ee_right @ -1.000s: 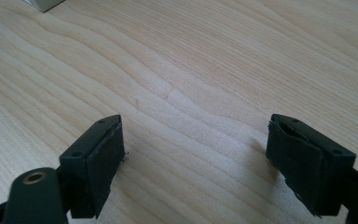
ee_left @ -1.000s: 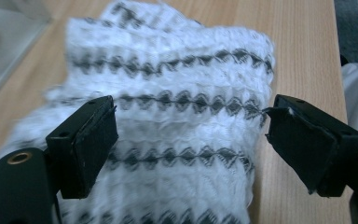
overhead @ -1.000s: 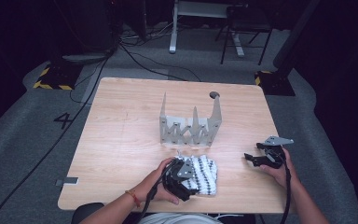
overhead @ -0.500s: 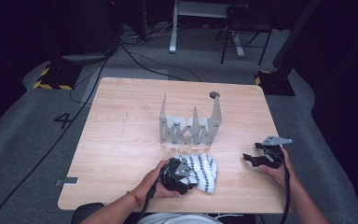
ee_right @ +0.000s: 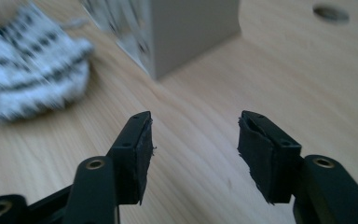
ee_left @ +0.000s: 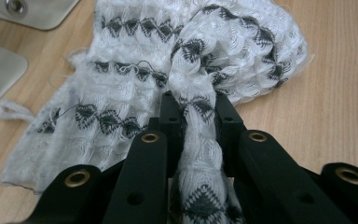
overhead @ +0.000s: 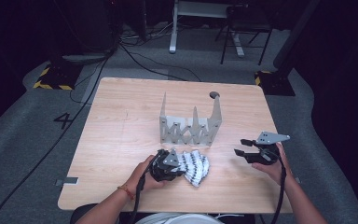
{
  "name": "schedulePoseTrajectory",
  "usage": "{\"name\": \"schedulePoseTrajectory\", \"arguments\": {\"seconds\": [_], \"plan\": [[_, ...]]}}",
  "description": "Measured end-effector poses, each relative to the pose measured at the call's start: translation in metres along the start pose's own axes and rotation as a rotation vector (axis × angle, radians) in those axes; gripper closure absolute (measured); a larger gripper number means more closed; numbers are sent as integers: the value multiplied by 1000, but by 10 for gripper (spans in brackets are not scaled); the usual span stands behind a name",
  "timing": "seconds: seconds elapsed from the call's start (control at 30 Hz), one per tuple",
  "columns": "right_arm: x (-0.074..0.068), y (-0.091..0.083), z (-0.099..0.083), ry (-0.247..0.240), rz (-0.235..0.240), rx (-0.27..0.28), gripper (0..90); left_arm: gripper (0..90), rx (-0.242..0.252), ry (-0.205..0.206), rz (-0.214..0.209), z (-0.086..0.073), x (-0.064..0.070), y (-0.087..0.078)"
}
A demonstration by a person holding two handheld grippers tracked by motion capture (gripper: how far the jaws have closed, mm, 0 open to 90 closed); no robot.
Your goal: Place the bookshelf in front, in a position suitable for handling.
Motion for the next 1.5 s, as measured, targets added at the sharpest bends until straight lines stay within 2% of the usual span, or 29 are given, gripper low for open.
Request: {"name": "schedulePoseTrajectory", "arguments": {"seconds": [0.03, 0.07, 0.1, 0.13, 0.2, 0.23, 0.33, 0.37, 0.4, 0.5, 0.53, 0.63, 0.7, 0.8, 0.87, 0.9, 0.97, 1.07, 1.1, 1.13, 1.2, 1.23, 1.3, 1.4, 1.5], "plan": [[0, 0, 0, 0, 0, 0, 475, 787, -5, 0, 0, -1, -1, -1], [-12, -3, 18, -21, 25, 37, 480, 784, -7, -4, 3, -1, -1, -1], [-12, -3, 18, -21, 25, 37, 480, 784, -15, -9, 2, -2, -2, -2], [-23, -6, 33, -65, 40, 62, 491, 782, -16, -4, 1, -2, -3, -3], [-33, -8, 47, -104, 43, 77, 495, 779, -18, 6, 4, -3, -4, -4], [-33, -8, 47, -104, 43, 77, 495, 779, -19, 3, 4, -4, -4, -4], [-41, -8, 64, -128, 58, 102, 513, 778, -24, -2, -6, -6, -5, -5], [-43, -10, 76, -143, 45, 118, 513, 777, -27, 0, -6, -6, -5, -6], [-43, -10, 76, -143, 45, 118, 513, 777, -25, 2, -5, -6, -5, -6], [-45, -13, 96, -175, 29, 132, 509, 775, -22, 5, -9, -6, -6, -6], [-45, -13, 96, -175, 29, 132, 509, 775, -22, 6, -9, -6, -6, -6], [-46, -12, 112, -182, 32, 147, 500, 774, -27, 13, -5, -6, -5, -6], [-44, -4, 122, -206, 22, 124, 479, 774, -27, 13, -3, -6, -5, -5], [-40, 4, 126, -195, 25, 93, 463, 774, -31, -5, -1, -6, -5, -6], [-36, 10, 131, -214, 14, 85, 455, 772, -33, -16, -4, -6, -4, -6], [-36, 15, 133, -198, 44, 76, 434, 772, -26, -11, -5, -6, -5, -5], [-37, 17, 134, -200, 59, 63, 434, 772, -20, -14, -13, -6, -6, -6], [-39, 28, 132, -242, 69, 19, 436, 772, -14, -15, -11, -6, -6, -5], [-41, 33, 129, -258, 80, -13, 449, 771, -17, -14, -11, -6, -5, -6], [-41, 33, 129, -258, 80, -13, 449, 771, -16, -11, -10, -6, -5, -5], [-43, 40, 124, -269, 94, -64, 477, 770, -18, -7, -6, -6, -5, -6], [-44, 42, 122, -279, 86, -83, 504, 769, -17, -5, -2, -6, -5, -5], [-44, 42, 122, -280, 82, -83, 512, 768, -13, -6, 0, -6, -5, -5], [-40, 39, 123, -260, 80, -67, 622, 762, -4, -9, 1, -6, -5, -5], [-36, 37, 123, -238, 87, -60, 666, 761, 3, -19, 6, -6, -4, -4]]}}
Point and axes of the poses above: each handheld gripper's, and its own axes: y roughly forward along the jaws, z roughly out of its top, x roughly to its right, the point moved 8 cm from there along y, roughly forward along the jaws, and after that the axes turned 5 degrees about y, right-handed, at the moved point
